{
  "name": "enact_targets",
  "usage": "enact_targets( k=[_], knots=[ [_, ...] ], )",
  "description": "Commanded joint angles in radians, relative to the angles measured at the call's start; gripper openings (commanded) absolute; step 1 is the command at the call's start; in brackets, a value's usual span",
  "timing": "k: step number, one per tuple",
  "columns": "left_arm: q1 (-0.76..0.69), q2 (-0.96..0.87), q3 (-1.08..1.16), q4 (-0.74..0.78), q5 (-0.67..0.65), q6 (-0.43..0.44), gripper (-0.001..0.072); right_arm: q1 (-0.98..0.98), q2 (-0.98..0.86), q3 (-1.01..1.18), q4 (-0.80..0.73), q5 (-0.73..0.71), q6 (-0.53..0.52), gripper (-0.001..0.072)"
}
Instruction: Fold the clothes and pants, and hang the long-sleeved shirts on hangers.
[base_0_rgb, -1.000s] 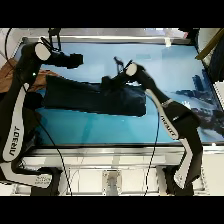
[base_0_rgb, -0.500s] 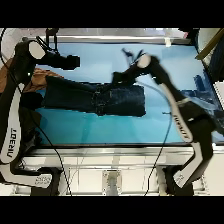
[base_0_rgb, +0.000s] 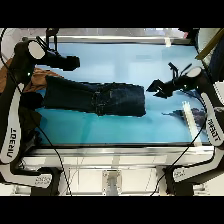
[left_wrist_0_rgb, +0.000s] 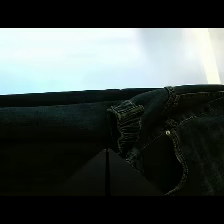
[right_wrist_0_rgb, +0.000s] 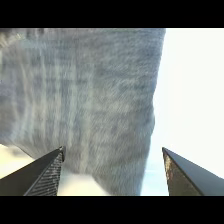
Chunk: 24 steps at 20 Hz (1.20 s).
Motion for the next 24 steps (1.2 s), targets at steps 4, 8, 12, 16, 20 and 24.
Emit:
enact_targets(
  k=[4, 8, 12, 16, 20, 24],
  knots=[
    [0.000, 0.001, 0.001, 0.000, 0.000, -0.001, 0.0019, -0.022, -0.197, -0.080, 0.211, -0.073, -0.155, 0.0706],
    [0.000, 0.001, 0.001, 0.000, 0.000, -0.001, 0.0019, 0.029, -0.249, -0.060, 0.286, -0.090, -0.155, 0.0704],
    [0.000, 0.001, 0.001, 0.000, 0.000, -0.001, 0.0019, 0.097, -0.251, -0.041, 0.281, -0.097, -0.135, 0.0686],
    [0.000, 0.002, 0.001, 0.000, -0.001, 0.000, 0.0019, 0.144, -0.249, -0.039, 0.336, -0.032, -0.138, 0.0058],
    [0.000, 0.002, 0.001, 0.001, -0.027, 0.000, 0.0019, 0.108, -0.180, 0.042, 0.353, 0.181, -0.167, 0.0067],
    [-0.001, 0.021, 0.000, 0.008, -0.117, 0.000, 0.0019, 0.026, 0.010, 0.097, 0.187, 0.294, -0.068, 0.0066]
  ],
)
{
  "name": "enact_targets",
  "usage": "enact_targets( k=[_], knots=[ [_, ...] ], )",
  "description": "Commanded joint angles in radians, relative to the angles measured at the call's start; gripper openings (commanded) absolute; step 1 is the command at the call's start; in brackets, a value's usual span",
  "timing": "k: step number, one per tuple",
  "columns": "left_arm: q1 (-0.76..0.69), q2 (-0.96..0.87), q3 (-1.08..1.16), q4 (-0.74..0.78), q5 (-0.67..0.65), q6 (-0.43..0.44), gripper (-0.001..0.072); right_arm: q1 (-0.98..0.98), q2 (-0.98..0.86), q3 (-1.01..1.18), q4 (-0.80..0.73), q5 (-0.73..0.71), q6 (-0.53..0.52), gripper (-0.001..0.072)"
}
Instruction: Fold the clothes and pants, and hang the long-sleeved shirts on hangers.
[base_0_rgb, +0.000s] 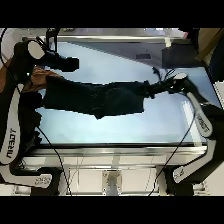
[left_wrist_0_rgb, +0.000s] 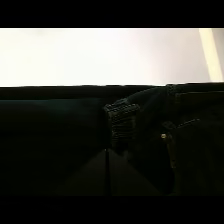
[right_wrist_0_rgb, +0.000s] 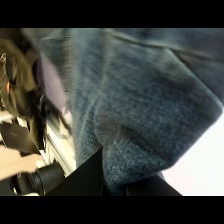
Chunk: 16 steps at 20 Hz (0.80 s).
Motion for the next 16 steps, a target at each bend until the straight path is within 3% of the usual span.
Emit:
enact_targets(
  k=[1, 3, 5, 13, 16],
  knots=[
    [-0.006, 0.022, 0.000, 0.004, -0.091, 0.000, 0.0018, -0.072, 0.164, 0.035, -0.169, 0.141, 0.082, 0.0066],
    [-0.031, 0.045, -0.001, 0.003, -0.155, 0.000, 0.0018, -0.136, 0.253, 0.035, -0.256, 0.247, 0.126, 0.0065],
    [-0.087, 0.058, -0.008, 0.003, -0.193, 0.000, 0.0018, -0.199, 0.320, 0.035, -0.246, 0.292, 0.167, 0.0066],
    [-0.388, -0.182, -0.104, -0.056, 0.055, -0.004, 0.0018, -0.129, 0.341, 0.035, -0.236, -0.126, 0.363, 0.0065],
    [-0.441, -0.286, -0.104, -0.108, 0.123, -0.005, 0.0018, -0.089, 0.334, 0.035, -0.235, -0.167, 0.390, 0.0065]
  ],
)
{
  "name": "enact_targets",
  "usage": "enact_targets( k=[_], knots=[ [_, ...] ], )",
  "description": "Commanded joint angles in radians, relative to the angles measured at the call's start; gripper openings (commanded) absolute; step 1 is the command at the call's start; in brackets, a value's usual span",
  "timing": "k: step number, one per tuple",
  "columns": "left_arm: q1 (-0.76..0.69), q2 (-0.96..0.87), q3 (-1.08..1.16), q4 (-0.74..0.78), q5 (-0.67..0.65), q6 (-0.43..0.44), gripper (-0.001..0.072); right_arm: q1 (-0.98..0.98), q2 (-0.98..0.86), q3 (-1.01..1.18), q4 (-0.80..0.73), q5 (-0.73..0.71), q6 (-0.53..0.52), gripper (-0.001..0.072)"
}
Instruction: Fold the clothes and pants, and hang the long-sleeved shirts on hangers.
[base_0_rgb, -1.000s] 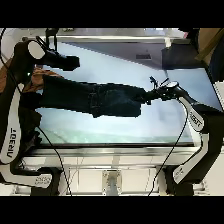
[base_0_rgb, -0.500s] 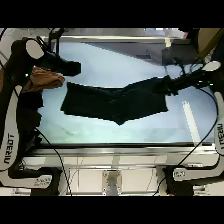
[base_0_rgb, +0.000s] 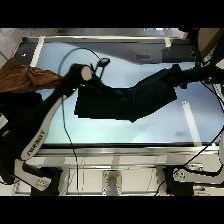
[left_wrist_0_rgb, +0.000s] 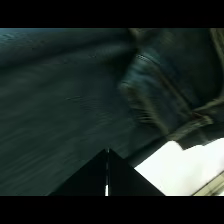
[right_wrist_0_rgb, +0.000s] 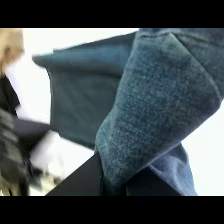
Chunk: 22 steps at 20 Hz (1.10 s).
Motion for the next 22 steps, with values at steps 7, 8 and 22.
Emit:
enact_targets(
  k=[7, 8, 22],
  knots=[
    [-0.072, -0.220, -0.006, -0.186, 0.221, -0.002, 0.0018, 0.181, -0.004, 0.002, -0.005, -0.116, 0.049, 0.0066],
    [-0.070, -0.220, -0.005, -0.186, 0.242, -0.002, 0.0018, 0.204, -0.004, 0.002, -0.005, -0.134, 0.049, 0.0066],
    [0.443, 0.195, 0.019, 0.111, -0.169, 0.035, 0.0019, 0.646, -0.146, 0.001, 0.006, -0.535, 0.188, 0.0065]
  ],
)
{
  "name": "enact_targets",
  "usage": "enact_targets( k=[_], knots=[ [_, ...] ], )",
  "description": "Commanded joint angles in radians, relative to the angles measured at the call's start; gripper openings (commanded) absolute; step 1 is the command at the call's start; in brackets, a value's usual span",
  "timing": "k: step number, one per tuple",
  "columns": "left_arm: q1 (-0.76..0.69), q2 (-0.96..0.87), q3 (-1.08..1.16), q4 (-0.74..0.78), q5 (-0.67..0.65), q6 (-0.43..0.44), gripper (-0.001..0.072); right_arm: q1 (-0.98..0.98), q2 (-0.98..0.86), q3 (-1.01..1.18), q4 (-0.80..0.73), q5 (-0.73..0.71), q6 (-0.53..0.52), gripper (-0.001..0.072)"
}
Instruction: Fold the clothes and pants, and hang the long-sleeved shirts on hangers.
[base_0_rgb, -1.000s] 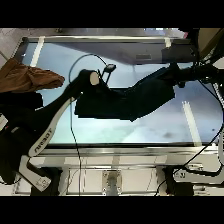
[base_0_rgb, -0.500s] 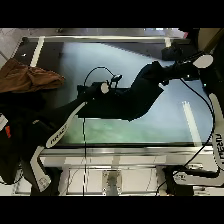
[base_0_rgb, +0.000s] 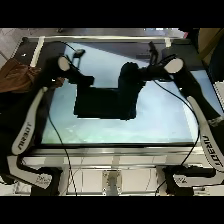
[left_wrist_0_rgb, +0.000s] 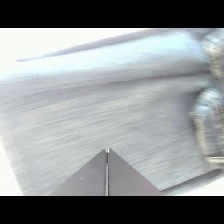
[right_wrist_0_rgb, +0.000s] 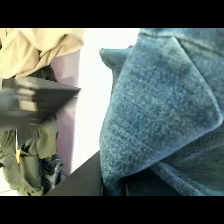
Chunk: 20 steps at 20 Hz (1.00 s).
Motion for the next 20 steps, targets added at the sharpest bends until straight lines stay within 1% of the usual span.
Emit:
enact_targets(
  k=[1, 4, 7, 8, 9, 10, 11, 12, 13, 14, 15, 16, 17, 19, 20],
  knots=[
    [0.143, 0.116, 0.001, 0.043, -0.109, 0.030, 0.0019, 0.156, -0.101, 0.001, 0.039, -0.161, 0.042, 0.0065],
    [0.184, 0.156, 0.000, 0.043, -0.153, 0.053, 0.0019, 0.302, -0.217, 0.026, 0.116, -0.336, 0.041, 0.0066],
    [0.184, 0.163, 0.000, 0.042, -0.175, 0.066, 0.0019, 0.405, -0.350, 0.169, 0.133, -0.401, 0.017, 0.0069],
    [0.180, 0.163, 0.000, 0.042, -0.179, 0.067, 0.0019, 0.426, -0.391, 0.233, 0.133, -0.404, -0.007, 0.0246],
    [0.180, 0.163, 0.000, 0.042, -0.184, 0.067, 0.0019, 0.434, -0.423, 0.288, 0.132, -0.401, -0.014, 0.0558],
    [0.180, 0.163, 0.000, 0.040, -0.190, 0.068, 0.0019, 0.435, -0.440, 0.327, 0.131, -0.392, -0.014, 0.0689],
    [0.180, 0.163, 0.000, 0.040, -0.195, 0.071, 0.0019, 0.422, -0.439, 0.352, 0.112, -0.366, -0.014, 0.0685],
    [0.180, 0.163, 0.000, 0.040, -0.198, 0.071, 0.0019, 0.397, -0.433, 0.375, 0.081, -0.305, -0.014, 0.0685],
    [0.180, 0.163, 0.000, 0.040, -0.198, 0.071, 0.0019, 0.361, -0.426, 0.399, 0.038, -0.212, -0.014, 0.0684],
    [0.180, 0.163, 0.000, 0.040, -0.203, 0.071, 0.0019, 0.312, -0.414, 0.421, -0.024, -0.075, -0.014, 0.0684],
    [0.180, 0.163, 0.000, 0.040, -0.211, 0.071, 0.0019, 0.260, -0.395, 0.432, -0.102, 0.063, -0.014, 0.0653],
    [0.180, 0.163, 0.000, 0.040, -0.216, 0.078, 0.0019, 0.203, -0.366, 0.432, -0.209, 0.205, -0.012, 0.0594],
    [0.180, 0.163, 0.000, 0.040, -0.221, 0.077, 0.0019, 0.151, -0.335, 0.428, -0.344, 0.335, -0.010, 0.0592],
    [0.180, 0.163, 0.000, 0.040, -0.223, 0.077, 0.0019, 0.066, -0.278, 0.386, -0.575, 0.521, -0.019, 0.0603],
    [0.180, 0.163, 0.000, 0.040, -0.223, 0.077, 0.0018, 0.024, -0.253, 0.336, -0.612, 0.553, -0.019, 0.0660]
  ],
)
